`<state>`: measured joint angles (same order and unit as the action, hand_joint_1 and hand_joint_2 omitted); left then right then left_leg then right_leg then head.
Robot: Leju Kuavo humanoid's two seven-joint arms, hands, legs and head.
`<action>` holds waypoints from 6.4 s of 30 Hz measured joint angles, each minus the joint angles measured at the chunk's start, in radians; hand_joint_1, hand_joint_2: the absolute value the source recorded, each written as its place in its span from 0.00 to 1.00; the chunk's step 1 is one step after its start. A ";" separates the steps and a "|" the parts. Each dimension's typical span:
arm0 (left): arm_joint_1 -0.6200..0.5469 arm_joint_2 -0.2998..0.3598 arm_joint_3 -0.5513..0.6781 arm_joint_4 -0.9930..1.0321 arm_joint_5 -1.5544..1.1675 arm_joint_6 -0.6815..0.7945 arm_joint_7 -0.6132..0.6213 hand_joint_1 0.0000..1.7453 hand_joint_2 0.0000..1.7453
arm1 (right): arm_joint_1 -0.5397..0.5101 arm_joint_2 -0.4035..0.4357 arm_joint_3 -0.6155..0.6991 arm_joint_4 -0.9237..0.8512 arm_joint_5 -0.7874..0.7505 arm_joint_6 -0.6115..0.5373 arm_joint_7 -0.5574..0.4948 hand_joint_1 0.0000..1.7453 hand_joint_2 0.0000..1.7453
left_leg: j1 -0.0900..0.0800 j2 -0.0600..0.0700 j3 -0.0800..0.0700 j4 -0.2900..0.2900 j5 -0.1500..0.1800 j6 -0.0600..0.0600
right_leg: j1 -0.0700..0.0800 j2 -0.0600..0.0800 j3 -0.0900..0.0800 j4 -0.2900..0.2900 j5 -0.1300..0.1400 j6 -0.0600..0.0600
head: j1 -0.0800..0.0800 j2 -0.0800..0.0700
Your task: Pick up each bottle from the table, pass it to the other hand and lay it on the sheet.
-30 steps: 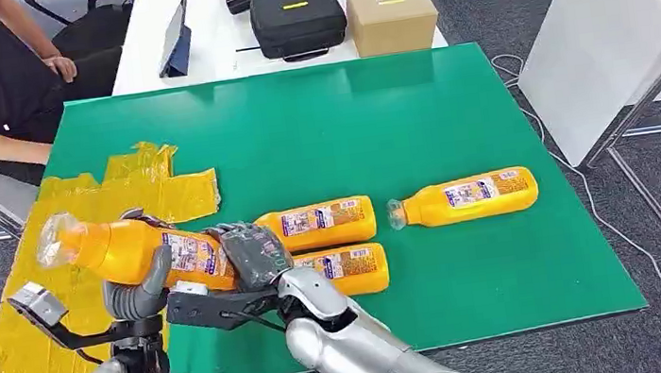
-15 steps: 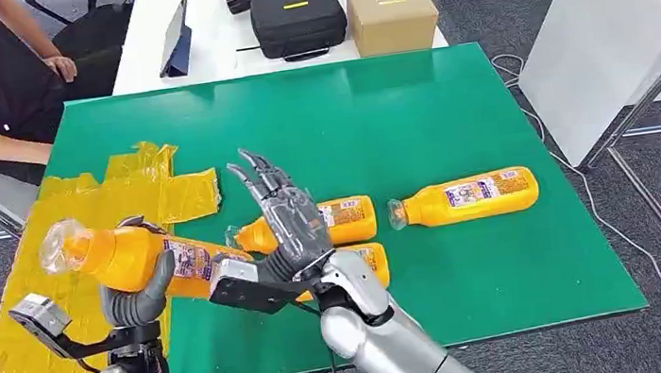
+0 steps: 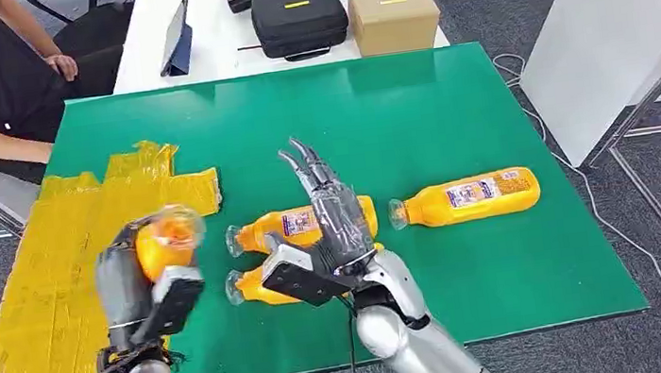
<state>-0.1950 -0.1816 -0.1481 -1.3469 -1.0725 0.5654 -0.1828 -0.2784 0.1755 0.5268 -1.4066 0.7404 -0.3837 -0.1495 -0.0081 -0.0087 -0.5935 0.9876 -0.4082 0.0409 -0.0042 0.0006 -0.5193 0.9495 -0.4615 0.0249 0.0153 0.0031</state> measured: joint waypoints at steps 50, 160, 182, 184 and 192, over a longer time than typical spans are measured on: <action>-0.251 0.096 -0.028 0.614 0.010 0.081 0.038 0.00 0.00 | 0.044 -0.193 -0.022 -0.066 -0.227 0.091 -0.080 0.00 0.00 | 0.000 0.002 0.000 0.000 0.001 -0.001 | 0.000 0.001 0.001 0.000 0.001 0.000 | 0.000 0.000; 0.097 0.031 0.054 -0.210 1.658 -0.627 -0.157 0.00 1.00 | -0.235 0.132 0.032 0.401 -0.037 0.157 0.079 1.00 1.00 | 0.002 0.003 0.004 0.000 0.000 -0.002 | 0.001 0.001 0.004 0.001 0.000 -0.001 | 0.000 0.000; 0.053 0.014 0.086 -0.191 1.617 -0.609 -0.076 0.00 1.00 | -0.240 0.193 0.292 0.348 0.096 0.155 0.246 1.00 1.00 | 0.001 0.002 0.002 0.000 0.000 -0.002 | 0.001 0.001 0.002 0.000 0.000 -0.001 | 0.000 0.000; 0.051 0.012 0.087 -0.190 1.616 -0.610 -0.076 0.00 1.00 | -0.239 0.192 0.294 0.340 0.098 0.156 0.251 1.00 1.00 | 0.001 0.002 0.002 0.000 0.000 -0.002 | 0.001 0.001 0.002 0.000 0.000 -0.001 | 0.000 0.000; 0.049 0.008 0.090 -0.190 1.610 -0.613 -0.075 0.00 1.00 | -0.237 0.191 0.298 0.329 0.099 0.156 0.255 1.00 1.00 | 0.001 0.002 0.002 0.000 0.000 -0.002 | 0.001 0.001 0.002 0.000 0.000 -0.001 | 0.000 0.000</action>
<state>-0.1455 -0.1740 -0.0584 -1.5373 0.5371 -0.0481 -0.2583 -0.5155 0.3662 0.8248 -1.0777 0.8392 -0.2281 0.1053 -0.0066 -0.0064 -0.5910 0.9872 -0.4078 0.0387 -0.0030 0.0013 -0.5174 0.9499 -0.4618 0.0239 0.0156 0.0031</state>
